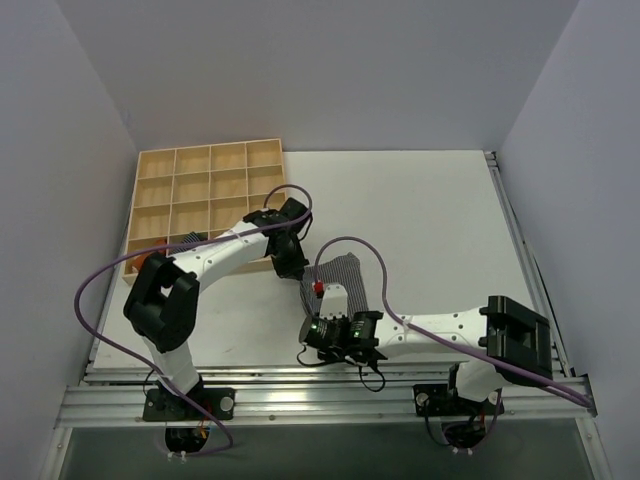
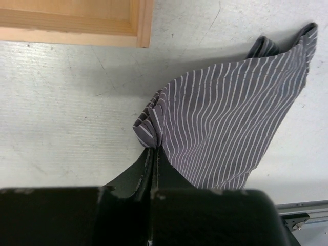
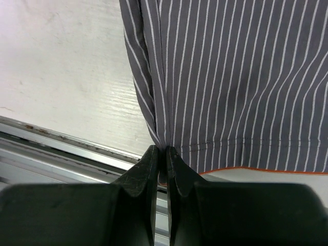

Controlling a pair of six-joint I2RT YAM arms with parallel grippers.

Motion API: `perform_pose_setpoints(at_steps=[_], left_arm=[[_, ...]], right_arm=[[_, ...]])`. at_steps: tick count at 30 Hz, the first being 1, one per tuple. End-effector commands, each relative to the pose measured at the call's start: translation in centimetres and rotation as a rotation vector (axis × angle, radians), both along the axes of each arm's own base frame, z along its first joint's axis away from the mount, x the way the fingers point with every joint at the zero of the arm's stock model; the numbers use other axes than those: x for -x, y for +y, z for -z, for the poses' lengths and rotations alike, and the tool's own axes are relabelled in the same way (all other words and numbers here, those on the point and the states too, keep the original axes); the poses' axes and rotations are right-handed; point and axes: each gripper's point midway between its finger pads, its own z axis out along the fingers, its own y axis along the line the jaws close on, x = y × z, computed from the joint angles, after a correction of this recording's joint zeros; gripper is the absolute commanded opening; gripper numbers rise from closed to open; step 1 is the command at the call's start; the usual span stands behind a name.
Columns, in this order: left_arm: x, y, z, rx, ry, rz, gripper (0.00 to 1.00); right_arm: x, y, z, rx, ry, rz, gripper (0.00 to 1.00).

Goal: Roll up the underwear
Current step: Fold the underwear

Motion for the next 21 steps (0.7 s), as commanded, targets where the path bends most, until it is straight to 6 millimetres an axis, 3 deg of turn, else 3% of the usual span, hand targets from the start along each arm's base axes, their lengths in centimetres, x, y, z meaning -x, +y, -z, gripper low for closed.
perform_pose_setpoints(at_steps=[1, 3, 12, 17, 21], left_arm=[[-1.2, 0.1, -2.6, -0.028, -0.06, 0.017, 0.02], [-1.2, 0.2, -2.3, -0.053, -0.041, 0.023, 0.02], [-2.9, -1.2, -4.4, -0.081, -0.061, 0.06, 0.02], [-3.5, -2.5, -3.9, -0.07, -0.041, 0.076, 0.02], [-4.0, -4.2, -4.2, -0.039, -0.043, 0.099, 0.02]], right_arm=[[-1.5, -0.1, -2.1, -0.074, -0.056, 0.06, 0.0], [-2.1, -0.4, -2.9, -0.117, -0.061, 0.083, 0.0], [-5.0, -1.5, -6.7, -0.233, -0.094, 0.118, 0.0], [-5.6, -3.1, -5.9, -0.254, -0.081, 0.156, 0.0], [-5.3, -3.9, -4.2, -0.255, -0.066, 0.176, 0.0]])
